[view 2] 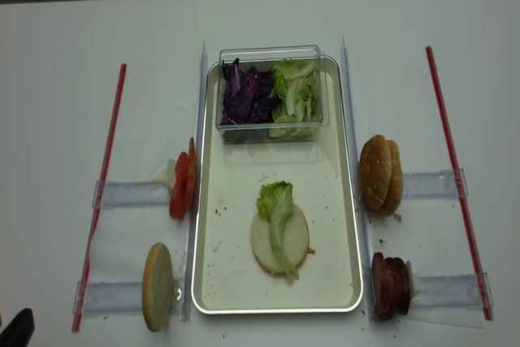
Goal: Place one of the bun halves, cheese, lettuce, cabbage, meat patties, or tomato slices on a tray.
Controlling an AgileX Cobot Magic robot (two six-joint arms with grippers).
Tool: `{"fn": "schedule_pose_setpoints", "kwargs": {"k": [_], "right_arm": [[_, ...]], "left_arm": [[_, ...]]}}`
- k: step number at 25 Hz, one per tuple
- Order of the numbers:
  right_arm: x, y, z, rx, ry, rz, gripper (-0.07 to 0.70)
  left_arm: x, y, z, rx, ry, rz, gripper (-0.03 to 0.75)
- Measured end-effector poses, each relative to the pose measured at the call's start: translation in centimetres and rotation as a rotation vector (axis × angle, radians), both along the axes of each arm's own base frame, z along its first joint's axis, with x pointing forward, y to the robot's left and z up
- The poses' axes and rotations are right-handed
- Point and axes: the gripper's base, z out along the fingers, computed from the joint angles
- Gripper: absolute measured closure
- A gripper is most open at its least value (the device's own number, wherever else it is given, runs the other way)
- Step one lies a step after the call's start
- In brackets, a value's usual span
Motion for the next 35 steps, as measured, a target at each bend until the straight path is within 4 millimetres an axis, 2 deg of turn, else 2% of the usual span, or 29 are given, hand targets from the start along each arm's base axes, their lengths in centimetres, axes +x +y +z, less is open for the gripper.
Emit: {"fn": "schedule_pose_setpoints", "kwargs": {"k": [7, 11, 19, 35], "right_arm": [[-2.7, -0.2, -2.3, -0.045, -0.101, 0.013, 0.079], [-3.2, -0.2, -3.0, -0.054, -0.120, 0.013, 0.079], [-2.0, -0.1, -5.4, -0.047, -0.027, 0.020, 0.079], [-0.7, 0.1, -6.0, -0.033, -0.100, 0.035, 0.079]], "left_arm": [[0.0, 0.0, 0.0, 0.000, 0.000, 0.000, 0.445], [0.0, 0.0, 0.0, 0.000, 0.000, 0.000, 0.445], [0.0, 0.0, 0.0, 0.000, 0.000, 0.000, 0.445], [0.0, 0.0, 0.0, 0.000, 0.000, 0.000, 0.445]]}}
